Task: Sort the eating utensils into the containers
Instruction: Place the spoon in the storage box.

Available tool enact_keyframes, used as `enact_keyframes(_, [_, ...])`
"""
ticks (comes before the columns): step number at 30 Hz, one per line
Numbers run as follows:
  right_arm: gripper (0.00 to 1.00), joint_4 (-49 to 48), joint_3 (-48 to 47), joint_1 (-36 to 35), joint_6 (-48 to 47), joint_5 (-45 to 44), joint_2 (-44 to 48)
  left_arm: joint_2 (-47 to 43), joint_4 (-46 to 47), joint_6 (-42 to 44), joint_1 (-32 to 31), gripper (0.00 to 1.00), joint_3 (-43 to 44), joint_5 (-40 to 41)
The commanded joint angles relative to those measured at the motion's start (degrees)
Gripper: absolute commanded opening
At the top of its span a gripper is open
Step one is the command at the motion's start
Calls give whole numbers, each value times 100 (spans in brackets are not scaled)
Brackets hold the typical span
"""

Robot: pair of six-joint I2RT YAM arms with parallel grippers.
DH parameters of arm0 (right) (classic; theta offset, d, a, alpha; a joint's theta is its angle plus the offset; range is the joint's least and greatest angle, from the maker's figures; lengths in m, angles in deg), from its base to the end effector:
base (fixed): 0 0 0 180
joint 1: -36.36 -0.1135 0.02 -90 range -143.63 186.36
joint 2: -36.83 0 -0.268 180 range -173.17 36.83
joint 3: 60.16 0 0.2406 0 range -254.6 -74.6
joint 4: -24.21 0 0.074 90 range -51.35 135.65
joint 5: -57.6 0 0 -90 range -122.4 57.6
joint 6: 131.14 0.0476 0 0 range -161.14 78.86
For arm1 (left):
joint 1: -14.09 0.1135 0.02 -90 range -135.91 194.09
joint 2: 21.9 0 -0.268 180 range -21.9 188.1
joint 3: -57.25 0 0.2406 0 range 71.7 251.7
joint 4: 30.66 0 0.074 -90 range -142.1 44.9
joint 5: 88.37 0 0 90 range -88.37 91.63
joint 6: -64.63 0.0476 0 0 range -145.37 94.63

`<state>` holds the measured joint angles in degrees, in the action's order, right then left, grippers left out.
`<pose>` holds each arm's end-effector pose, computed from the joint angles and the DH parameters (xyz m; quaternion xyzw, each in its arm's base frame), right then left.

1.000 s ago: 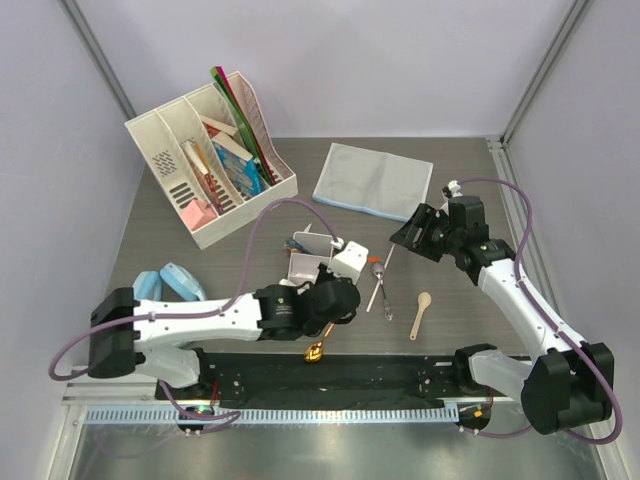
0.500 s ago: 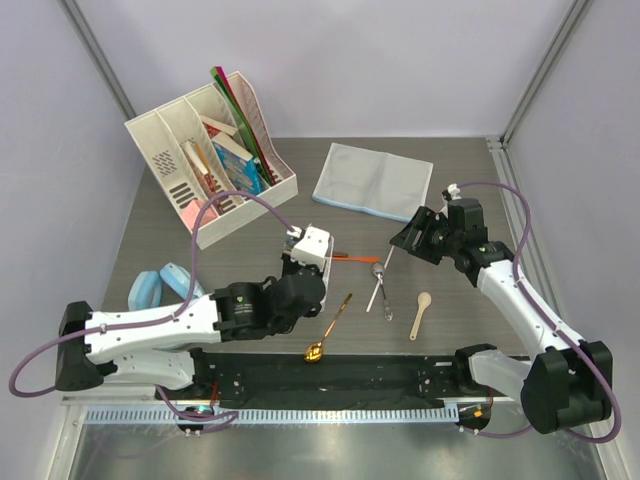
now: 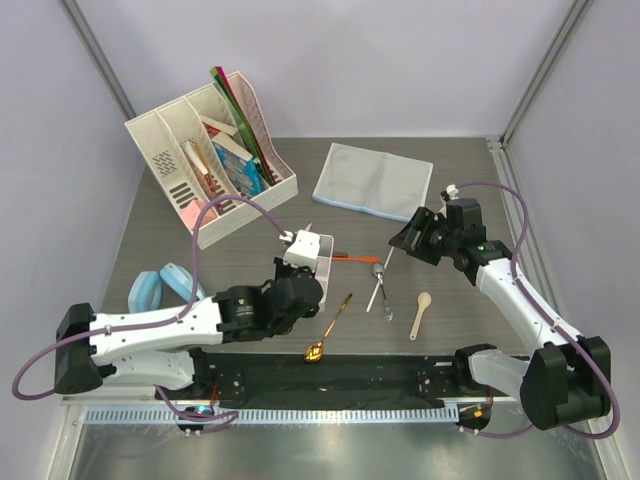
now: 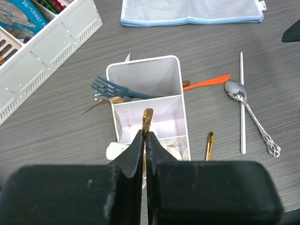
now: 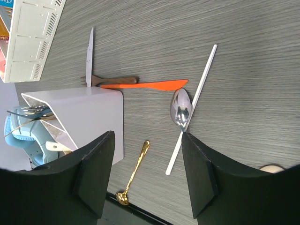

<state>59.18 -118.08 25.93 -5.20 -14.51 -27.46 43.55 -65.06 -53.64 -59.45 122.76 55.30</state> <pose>0.2259 0.0565 0.2495 0.1362 0.8920 0.2905 0.3183 0.1030 -0.2132 0.2999 0.1092 0.8094 -0.0716 0.5725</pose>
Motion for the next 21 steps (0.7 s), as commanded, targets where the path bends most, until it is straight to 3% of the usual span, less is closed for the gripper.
enact_keyframes(1, [64, -225, -37, 15, -8, 66, 13, -103, 388, -266, 50, 0, -141, 249])
enact_keyframes(10, [64, -234, -11, 15, -17, 57, 31, -155, 432, -267, 50, 0, -203, 469])
enact_keyframes(21, [64, -252, -11, 15, 0, 92, -31, -112, 704, 14, 50, 0, 26, 188])
